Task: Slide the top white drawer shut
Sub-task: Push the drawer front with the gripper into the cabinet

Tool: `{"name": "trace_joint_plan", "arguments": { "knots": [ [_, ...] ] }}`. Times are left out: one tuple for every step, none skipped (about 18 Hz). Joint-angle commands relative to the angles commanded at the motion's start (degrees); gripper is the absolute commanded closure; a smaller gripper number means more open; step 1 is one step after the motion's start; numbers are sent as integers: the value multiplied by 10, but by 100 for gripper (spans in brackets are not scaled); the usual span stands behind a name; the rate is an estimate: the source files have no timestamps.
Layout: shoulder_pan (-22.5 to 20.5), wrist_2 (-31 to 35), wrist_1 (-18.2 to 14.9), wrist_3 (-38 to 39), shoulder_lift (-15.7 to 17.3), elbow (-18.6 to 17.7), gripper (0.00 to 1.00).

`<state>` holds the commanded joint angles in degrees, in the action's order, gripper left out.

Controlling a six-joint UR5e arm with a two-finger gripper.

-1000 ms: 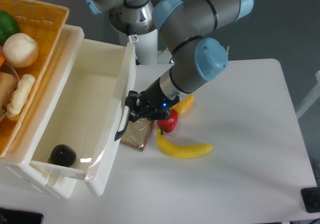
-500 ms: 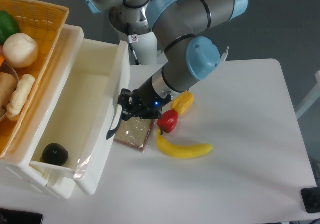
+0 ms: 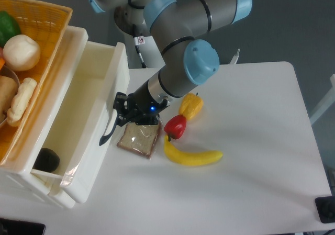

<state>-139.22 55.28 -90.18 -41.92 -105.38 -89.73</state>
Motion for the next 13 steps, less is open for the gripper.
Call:
{"name": "trace_joint_plan", "arguments": {
  "knots": [
    [3,-1,0,1,0,0,100],
    [6,-1,0,1,0,0,100],
    [7,-1,0,2,0,0,100],
    [9,-2,0,2,1,-1,100],
    [14,-5,0,3,3,-1,100],
    [16,-8,0,3,4,-1,100],
    [19,-8,-1,4,4,-1,100],
    [21,-9,0,4,4,-1,100],
    [22,-11,-1,4,4,-1,100],
    [23,-13,-1,4,4,-1,100],
    [27,-14,0,5,4,-1,100],
    [28,-15,-1,5,4,-1,100],
    [29,-15,-1,5,4,-1,100]
  ]
}}
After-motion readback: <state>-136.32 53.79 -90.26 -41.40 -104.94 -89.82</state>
